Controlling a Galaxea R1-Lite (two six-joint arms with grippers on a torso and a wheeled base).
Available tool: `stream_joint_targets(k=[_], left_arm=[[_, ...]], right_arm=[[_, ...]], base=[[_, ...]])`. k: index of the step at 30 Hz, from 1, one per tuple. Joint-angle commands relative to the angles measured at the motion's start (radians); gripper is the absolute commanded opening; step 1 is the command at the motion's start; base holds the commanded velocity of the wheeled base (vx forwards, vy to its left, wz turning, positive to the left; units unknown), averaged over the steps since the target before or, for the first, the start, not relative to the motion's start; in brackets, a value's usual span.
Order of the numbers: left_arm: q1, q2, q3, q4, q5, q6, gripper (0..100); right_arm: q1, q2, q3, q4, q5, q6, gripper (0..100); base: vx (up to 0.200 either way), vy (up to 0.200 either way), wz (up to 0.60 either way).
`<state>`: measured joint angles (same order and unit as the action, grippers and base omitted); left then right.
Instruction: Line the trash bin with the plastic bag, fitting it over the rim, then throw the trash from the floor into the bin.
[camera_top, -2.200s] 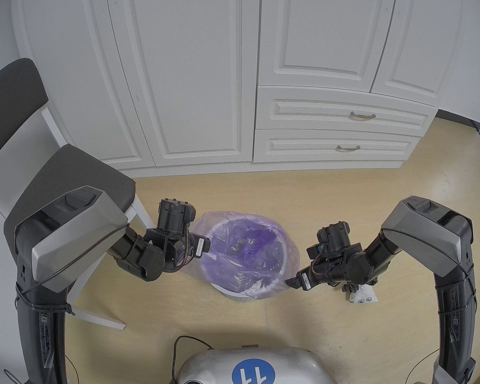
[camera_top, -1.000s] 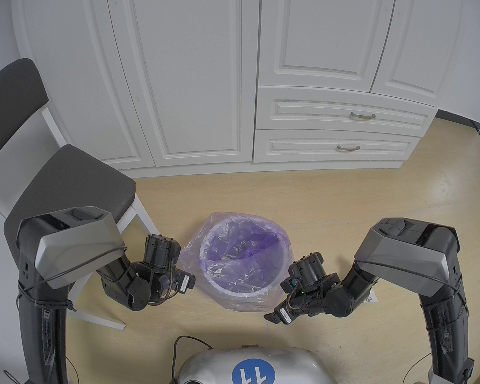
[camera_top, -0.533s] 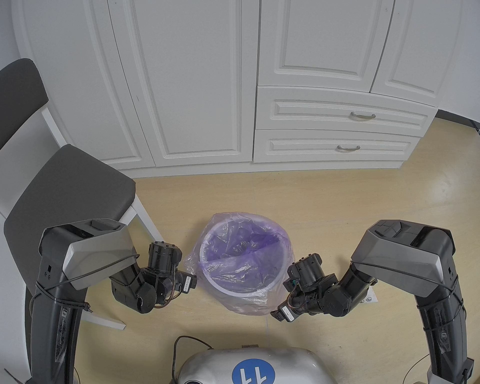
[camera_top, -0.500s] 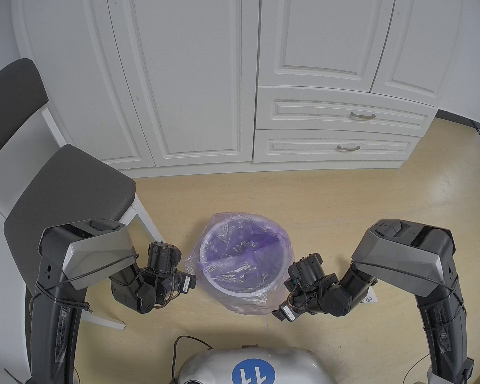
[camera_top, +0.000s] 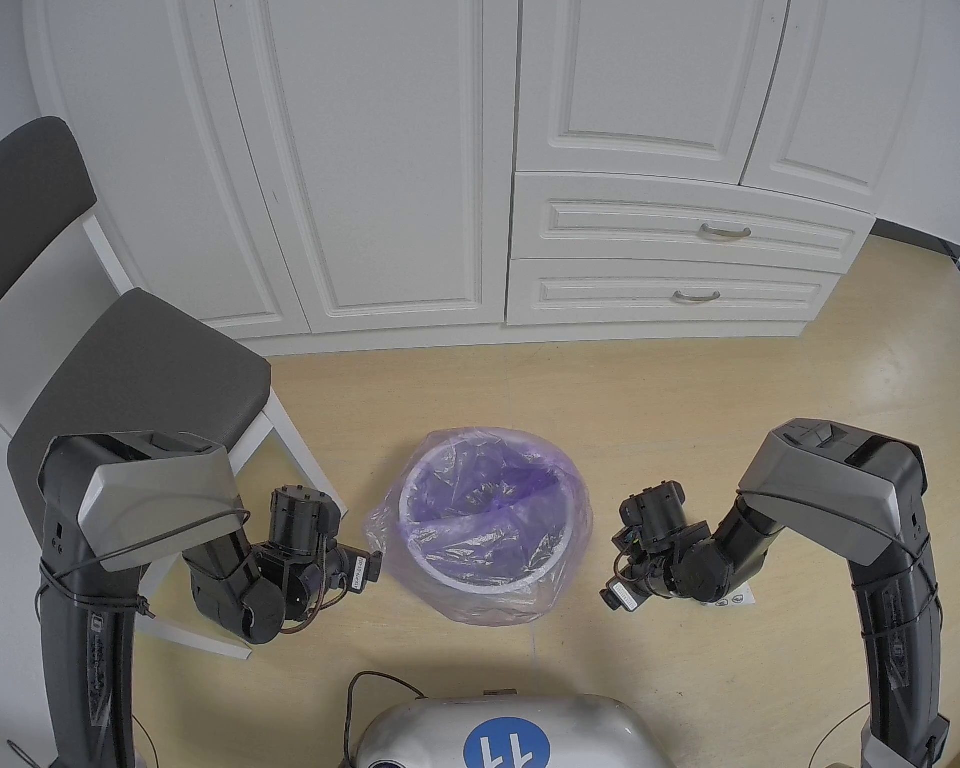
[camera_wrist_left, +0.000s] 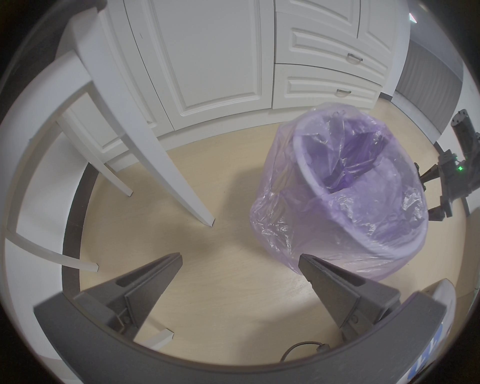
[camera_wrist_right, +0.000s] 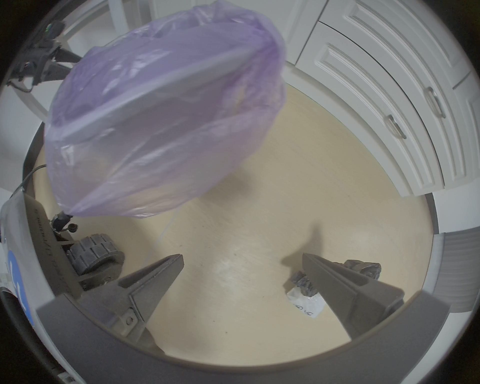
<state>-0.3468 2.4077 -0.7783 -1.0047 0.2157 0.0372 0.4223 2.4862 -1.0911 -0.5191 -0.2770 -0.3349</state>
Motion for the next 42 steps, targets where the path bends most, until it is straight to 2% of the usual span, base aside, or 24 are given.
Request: stream_joint_targets(k=[1, 5, 7, 8, 9, 12, 19, 23, 27, 39, 42], left_arm=[[0.002, -0.051, 0.071, -0.043, -0.001, -0.003, 100], [0.002, -0.065, 0.111, -0.092, -0.001, -0.022, 100], [0.003, -0.079, 0.139, -0.112, -0.001, -0.023, 100], [0.003, -0.081, 0.14, -0.114, -0.003, -0.023, 100], [0.005, -0.087, 0.156, -0.127, -0.009, -0.023, 100], [0.005, -0.09, 0.179, -0.164, -0.015, -0.025, 100], [0.008, -0.087, 0.194, -0.198, -0.016, -0.025, 100], [0.011, -0.087, 0.192, -0.199, -0.016, -0.025, 100], [0.011, -0.088, 0.191, -0.199, -0.021, -0.025, 100], [0.025, -0.085, 0.192, -0.23, -0.022, -0.025, 100], [0.025, -0.087, 0.192, -0.235, -0.029, -0.025, 100]], right_arm=[[-0.025, -0.003, -0.02, -0.005, 0.006, -0.001, 100], [-0.033, -0.041, -0.007, -0.004, 0.062, 0.013, 100], [-0.034, -0.092, 0.025, -0.002, 0.183, 0.034, 100], [-0.034, -0.093, 0.026, -0.002, 0.19, 0.036, 100], [-0.034, -0.116, 0.037, -0.002, 0.254, 0.048, 100], [-0.034, -0.121, 0.039, -0.005, 0.305, 0.076, 100], [-0.034, -0.096, 0.007, -0.018, 0.32, 0.131, 100], [-0.034, -0.081, -0.03, -0.018, 0.363, 0.198, 100], [-0.034, -0.023, -0.087, -0.015, 0.36, 0.244, 100], [-0.083, 0.114, -0.231, 0.001, 0.348, 0.252, 100], [-0.102, 0.119, -0.265, 0.056, 0.345, 0.249, 100]], base=[[0.0, 0.0, 0.0], [0.0, 0.0, 0.0], [0.0, 0.0, 0.0], [0.0, 0.0, 0.0], [0.0, 0.0, 0.0], [0.0, 0.0, 0.0], [0.0, 0.0, 0.0], [0.0, 0.0, 0.0], [0.0, 0.0, 0.0], [0.0, 0.0, 0.0], [0.0, 0.0, 0.0]])
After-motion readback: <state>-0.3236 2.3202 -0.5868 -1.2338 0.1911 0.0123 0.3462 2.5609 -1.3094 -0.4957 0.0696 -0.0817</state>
